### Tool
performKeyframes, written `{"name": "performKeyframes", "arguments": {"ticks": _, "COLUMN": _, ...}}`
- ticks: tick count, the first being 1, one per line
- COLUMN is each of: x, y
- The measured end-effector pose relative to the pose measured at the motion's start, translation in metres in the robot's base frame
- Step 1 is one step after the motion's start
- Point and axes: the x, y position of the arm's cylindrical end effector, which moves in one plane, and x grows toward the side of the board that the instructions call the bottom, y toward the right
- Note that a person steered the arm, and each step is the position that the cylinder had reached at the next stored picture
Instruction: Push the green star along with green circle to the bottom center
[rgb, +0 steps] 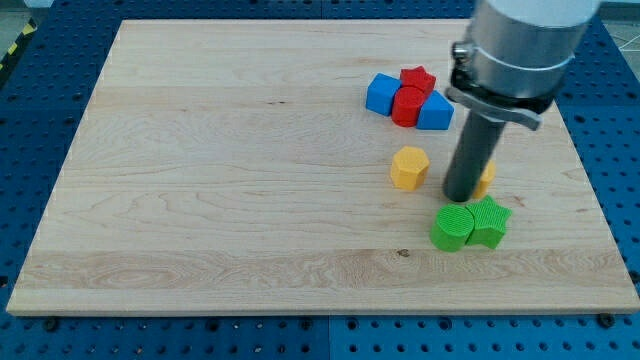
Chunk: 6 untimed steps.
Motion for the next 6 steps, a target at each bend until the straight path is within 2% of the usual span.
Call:
{"name": "performKeyframes", "arguments": {"ticks": 2, "x": 0.011, "y": 0.064}}
{"name": "performKeyframes", "arguments": {"ticks": 3, "x": 0.034, "y": 0.065}}
{"name": "performKeyframes", "arguments": {"ticks": 6, "x": 0.035, "y": -0.036}}
